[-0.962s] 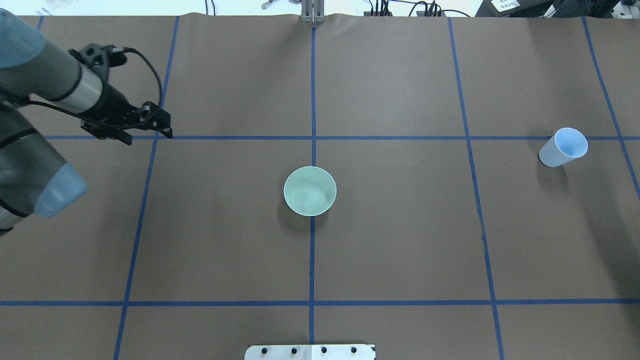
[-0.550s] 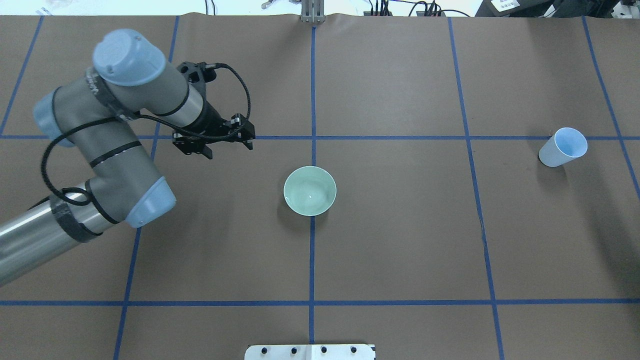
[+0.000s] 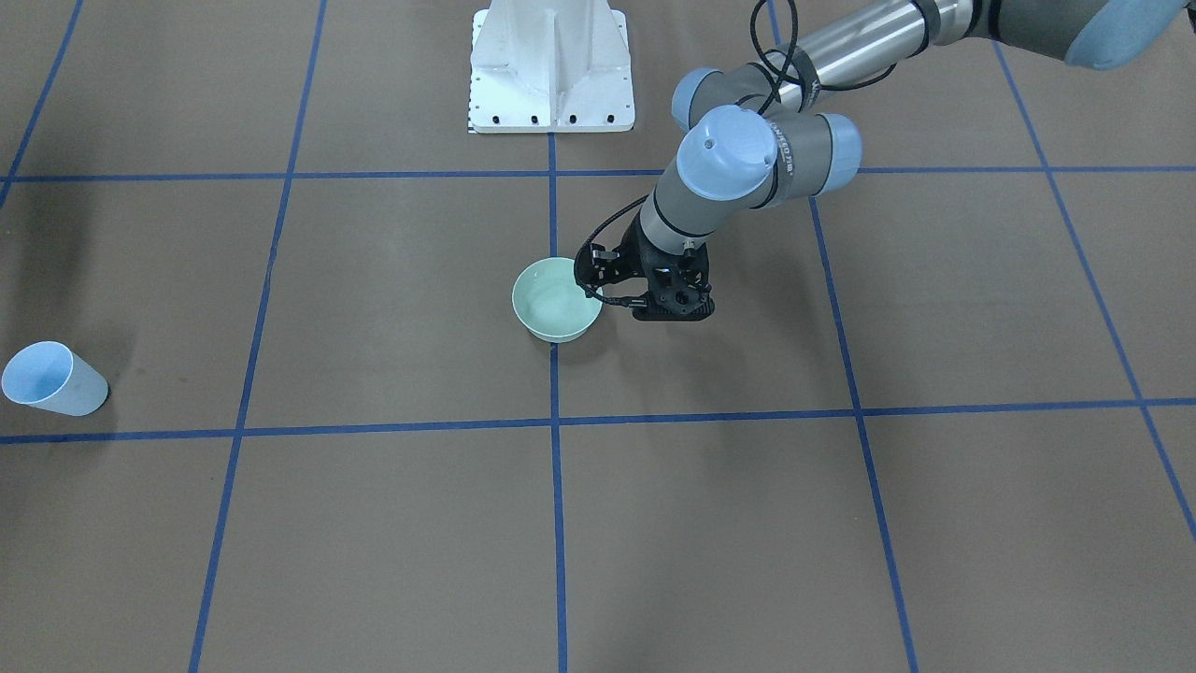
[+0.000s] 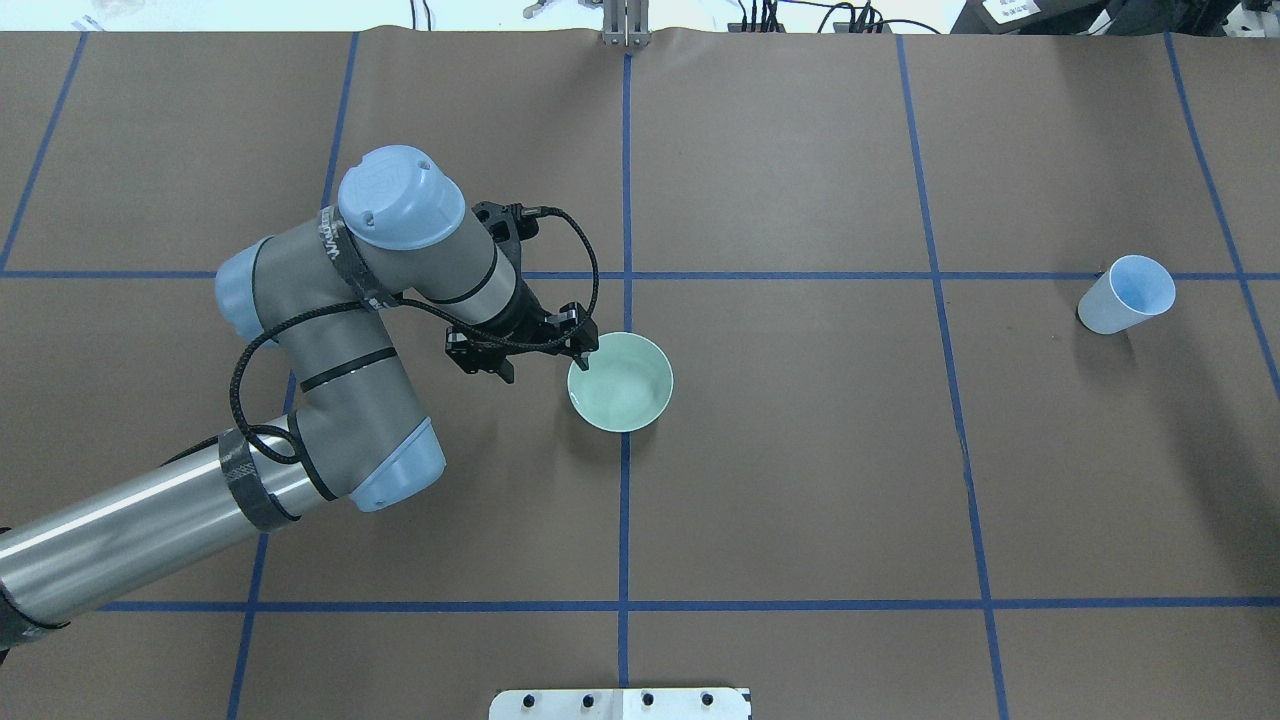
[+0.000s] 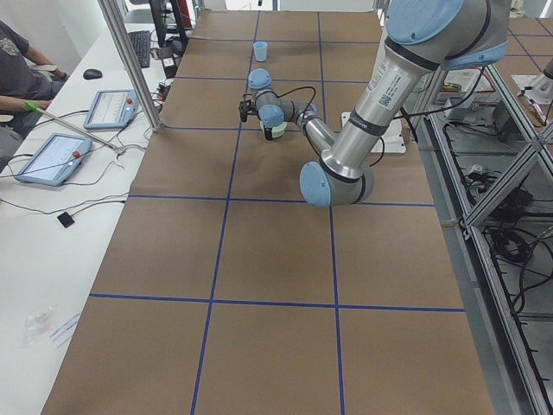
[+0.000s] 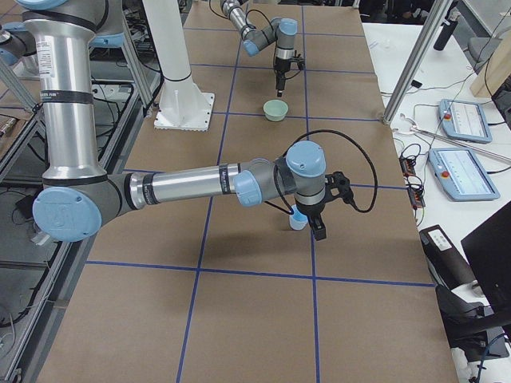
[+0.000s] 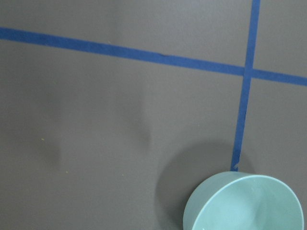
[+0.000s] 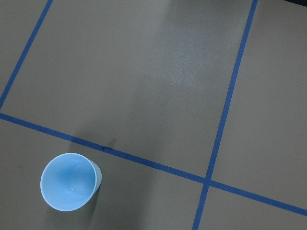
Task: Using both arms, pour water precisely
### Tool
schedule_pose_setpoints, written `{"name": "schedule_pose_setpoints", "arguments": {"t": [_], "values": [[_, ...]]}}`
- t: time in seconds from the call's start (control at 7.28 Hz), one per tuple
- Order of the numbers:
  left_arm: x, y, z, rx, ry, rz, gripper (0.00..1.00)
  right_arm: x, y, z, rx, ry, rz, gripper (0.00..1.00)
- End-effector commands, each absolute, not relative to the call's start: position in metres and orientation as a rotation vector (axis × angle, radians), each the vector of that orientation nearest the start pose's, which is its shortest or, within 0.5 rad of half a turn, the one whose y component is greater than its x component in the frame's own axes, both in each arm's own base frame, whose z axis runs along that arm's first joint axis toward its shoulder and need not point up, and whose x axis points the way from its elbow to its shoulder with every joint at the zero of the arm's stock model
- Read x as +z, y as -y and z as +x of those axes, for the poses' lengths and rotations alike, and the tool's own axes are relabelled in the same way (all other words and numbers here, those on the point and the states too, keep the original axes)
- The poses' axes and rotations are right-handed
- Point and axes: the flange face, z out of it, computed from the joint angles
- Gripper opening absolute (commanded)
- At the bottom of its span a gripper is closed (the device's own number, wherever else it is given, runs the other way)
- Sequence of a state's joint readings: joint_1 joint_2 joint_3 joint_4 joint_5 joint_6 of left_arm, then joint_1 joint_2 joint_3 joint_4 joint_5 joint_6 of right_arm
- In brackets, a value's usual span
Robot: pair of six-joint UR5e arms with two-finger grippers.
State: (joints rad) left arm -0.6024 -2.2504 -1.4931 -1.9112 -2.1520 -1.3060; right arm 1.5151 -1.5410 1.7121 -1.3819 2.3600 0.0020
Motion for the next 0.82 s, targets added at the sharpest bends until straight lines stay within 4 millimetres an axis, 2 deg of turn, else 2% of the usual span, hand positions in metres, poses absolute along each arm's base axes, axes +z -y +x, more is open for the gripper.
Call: {"name": "schedule_pose_setpoints", "arguments": {"t": [0.0, 0.14, 0.27, 0.41, 0.55, 0.69], "values": [[0.2495, 0.4661, 0.564, -0.014, -1.061, -0.109, 0.83, 0.5521, 0.5171, 0.0337, -0.19, 0.808, 0.312, 1.0], [0.2521, 0.4643, 0.5674, -0.015, -1.056, -0.116, 0.82, 0.551, 0.5163, 0.0333, -0.189, 0.814, 0.312, 1.0], [0.2509, 0.4634, 0.5682, -0.013, -1.059, -0.116, 0.71, 0.5519, 0.5153, 0.0343, -0.185, 0.823, 0.309, 1.0], [0.2497, 0.4626, 0.569, -0.011, -1.06, -0.116, 0.46, 0.5525, 0.5145, 0.0365, -0.181, 0.826, 0.309, 1.0], [0.2497, 0.4624, 0.5687, -0.008, -1.066, -0.112, 0.0, 0.5525, 0.5144, 0.0373, -0.179, 0.825, 0.31, 1.0], [0.2498, 0.4625, 0.5689, -0.001, -1.085, -0.101, 0.0, 0.553, 0.5145, 0.0373, -0.179, 0.825, 0.31, 1.0]]}}
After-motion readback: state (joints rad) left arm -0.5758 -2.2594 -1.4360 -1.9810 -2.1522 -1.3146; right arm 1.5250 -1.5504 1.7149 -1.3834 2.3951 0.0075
